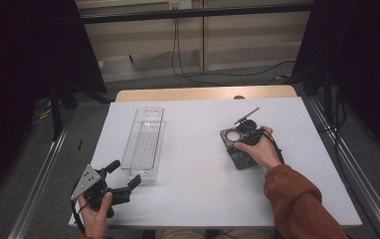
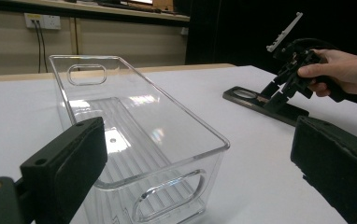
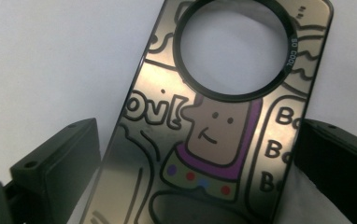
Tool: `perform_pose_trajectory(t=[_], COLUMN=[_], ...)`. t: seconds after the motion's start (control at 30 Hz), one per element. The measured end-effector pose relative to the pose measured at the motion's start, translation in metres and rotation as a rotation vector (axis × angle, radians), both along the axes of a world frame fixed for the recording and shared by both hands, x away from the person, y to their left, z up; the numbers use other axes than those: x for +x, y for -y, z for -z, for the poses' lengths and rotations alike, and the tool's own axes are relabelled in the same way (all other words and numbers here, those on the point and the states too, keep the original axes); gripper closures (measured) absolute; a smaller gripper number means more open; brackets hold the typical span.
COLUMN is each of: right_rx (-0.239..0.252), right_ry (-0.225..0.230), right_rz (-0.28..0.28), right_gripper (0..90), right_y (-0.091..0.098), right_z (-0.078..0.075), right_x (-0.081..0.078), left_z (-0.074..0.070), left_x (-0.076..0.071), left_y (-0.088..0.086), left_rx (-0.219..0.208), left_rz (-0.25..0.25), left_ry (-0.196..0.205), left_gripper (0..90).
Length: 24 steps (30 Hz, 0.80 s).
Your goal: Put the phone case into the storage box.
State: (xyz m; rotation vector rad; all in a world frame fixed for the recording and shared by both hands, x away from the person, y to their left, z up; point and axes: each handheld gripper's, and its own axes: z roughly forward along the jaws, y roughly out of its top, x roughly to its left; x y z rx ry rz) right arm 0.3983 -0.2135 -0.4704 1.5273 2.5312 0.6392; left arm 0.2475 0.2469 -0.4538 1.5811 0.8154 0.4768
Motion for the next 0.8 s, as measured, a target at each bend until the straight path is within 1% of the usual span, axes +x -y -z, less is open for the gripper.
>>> perform_pose_trajectory(t=[0.07, 0.1, 0.13, 0.2, 0.23, 0.27, 0.33, 0.4, 0.43, 0.47, 0.5, 0.53, 0.57, 0.63, 0.67, 0.7, 0.73, 0.8], right_rx=[-0.023, -0.037, -0.047, -0.056, -0.069, -0.066, -0.061, -0.070, -0.077, -0.099, -0.108, -0.103, -0.091, -0.090, -0.097, -0.103, -0.105, -0.100], right_ry=[0.009, 0.003, 0.003, 0.010, 0.013, 0.004, 0.004, 0.020, 0.020, 0.024, 0.016, 0.021, 0.019, 0.017, 0.022, 0.015, 0.018, 0.016], right_rz=[-0.006, 0.008, 0.009, 0.011, -0.001, 0.013, 0.011, 0.010, 0.023, 0.016, 0.032, 0.026, 0.033, 0.034, 0.020, 0.032, 0.024, 0.019], right_gripper=[0.0, 0.0, 0.0, 0.0, 0.0, 0.0, 0.0, 0.0, 0.0, 0.0, 0.0, 0.0, 0.0, 0.0, 0.0, 0.0, 0.0, 0.0], right_y=[-0.002, -0.004, -0.005, -0.006, -0.007, -0.006, -0.006, -0.008, -0.010, -0.011, -0.012, -0.012, -0.012, -0.012, -0.011, -0.013, -0.012, -0.012], right_z=[0.001, 0.001, 0.001, 0.002, 0.002, 0.001, 0.002, 0.003, 0.004, 0.003, 0.003, 0.004, 0.004, 0.004, 0.004, 0.004, 0.004, 0.004], right_x=[0.000, 0.000, 0.000, 0.000, 0.000, 0.000, 0.000, 0.000, -0.001, -0.001, -0.001, -0.001, 0.000, 0.000, 0.000, -0.001, -0.001, 0.000], left_z=[0.000, 0.000, 0.000, 0.000, 0.000, 0.000, 0.001, 0.001, 0.001, 0.000, 0.000, 0.000, 0.000, 0.000, 0.001, 0.001, 0.001, 0.000], left_x=[0.000, 0.000, 0.000, 0.000, 0.000, 0.000, 0.000, 0.000, 0.000, 0.000, 0.000, -0.001, 0.000, 0.000, 0.000, 0.000, 0.000, 0.000], left_y=[0.000, 0.000, 0.000, 0.000, 0.000, 0.000, 0.000, 0.000, 0.000, 0.001, 0.001, 0.001, 0.001, 0.001, 0.001, 0.001, 0.001, 0.000], left_rx=[-0.001, 0.000, 0.001, 0.000, 0.000, 0.002, 0.002, 0.001, 0.005, 0.002, 0.002, -0.005, 0.000, 0.000, 0.000, 0.000, 0.000, 0.001], left_rz=[-0.002, -0.002, -0.002, -0.005, -0.005, -0.008, -0.002, 0.001, -0.002, -0.004, -0.011, -0.010, -0.010, -0.003, -0.003, -0.002, -0.003, -0.004], left_ry=[0.000, 0.000, 0.001, -0.001, -0.001, -0.003, -0.005, -0.007, -0.006, -0.005, -0.002, -0.006, -0.001, -0.005, -0.005, -0.005, -0.004, -0.002], left_gripper=[3.9, 3.9, 3.9, 3.9, 3.9, 3.9, 4.0, 3.9, 3.9, 3.9, 3.9, 3.9, 3.9, 3.9, 4.0, 3.9, 3.9, 3.9])
